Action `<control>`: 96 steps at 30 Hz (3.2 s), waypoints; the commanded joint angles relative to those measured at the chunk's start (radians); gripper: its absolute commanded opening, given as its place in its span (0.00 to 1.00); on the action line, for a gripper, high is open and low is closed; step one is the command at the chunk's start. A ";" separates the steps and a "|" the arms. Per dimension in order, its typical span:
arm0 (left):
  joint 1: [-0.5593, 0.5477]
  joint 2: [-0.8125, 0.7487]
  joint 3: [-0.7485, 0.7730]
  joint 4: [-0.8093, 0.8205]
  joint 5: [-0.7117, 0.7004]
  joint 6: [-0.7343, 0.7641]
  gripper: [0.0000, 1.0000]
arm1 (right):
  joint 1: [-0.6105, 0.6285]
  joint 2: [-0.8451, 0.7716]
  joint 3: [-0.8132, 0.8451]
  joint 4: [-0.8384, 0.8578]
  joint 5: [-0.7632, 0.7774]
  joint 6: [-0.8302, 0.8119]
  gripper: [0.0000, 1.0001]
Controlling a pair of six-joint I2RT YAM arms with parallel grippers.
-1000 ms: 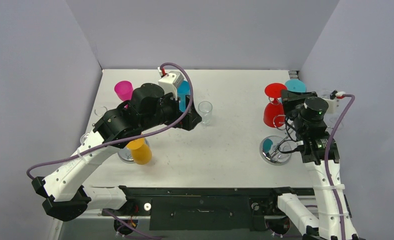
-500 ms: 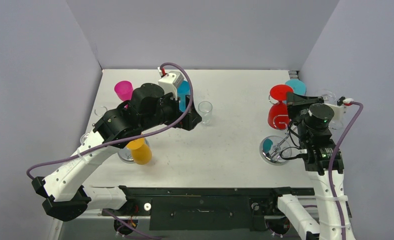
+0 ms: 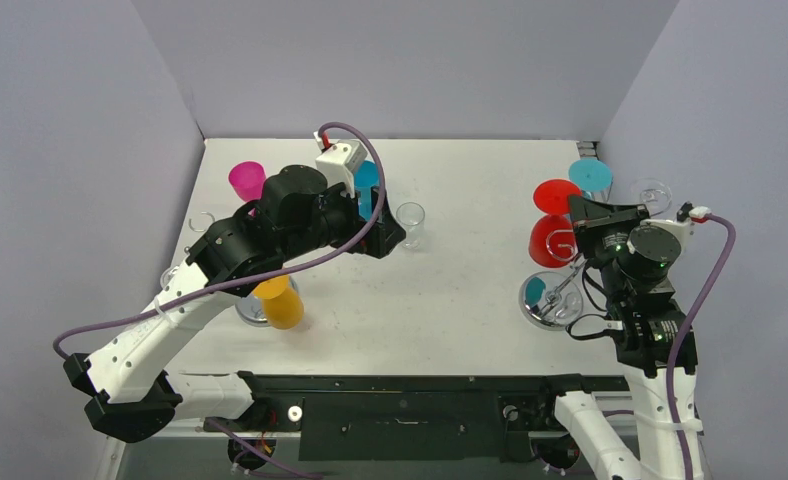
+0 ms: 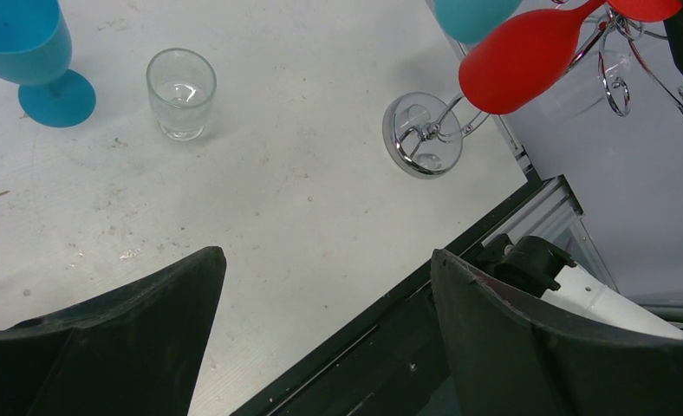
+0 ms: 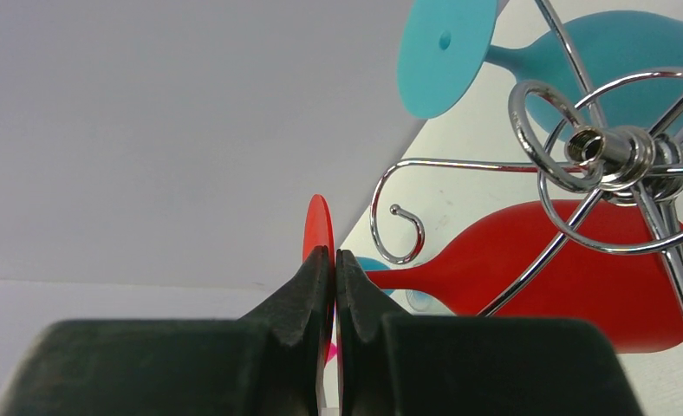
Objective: Take the wine glass off the wine glass rack
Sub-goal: Pick up the wine glass from the wine rack, then place the wine glass at the center of the board.
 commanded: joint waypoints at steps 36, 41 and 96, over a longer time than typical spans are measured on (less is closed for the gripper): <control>0.216 0.108 -0.066 0.806 0.370 -0.357 0.94 | 0.084 0.424 0.279 0.788 -0.581 0.718 0.00; 0.248 0.140 -0.094 0.970 0.439 -0.451 0.94 | 0.103 0.477 0.269 0.941 -0.579 0.846 0.00; 0.087 0.380 0.404 -0.300 -0.303 0.000 0.00 | -0.019 0.508 0.801 -0.338 -0.249 -0.436 0.69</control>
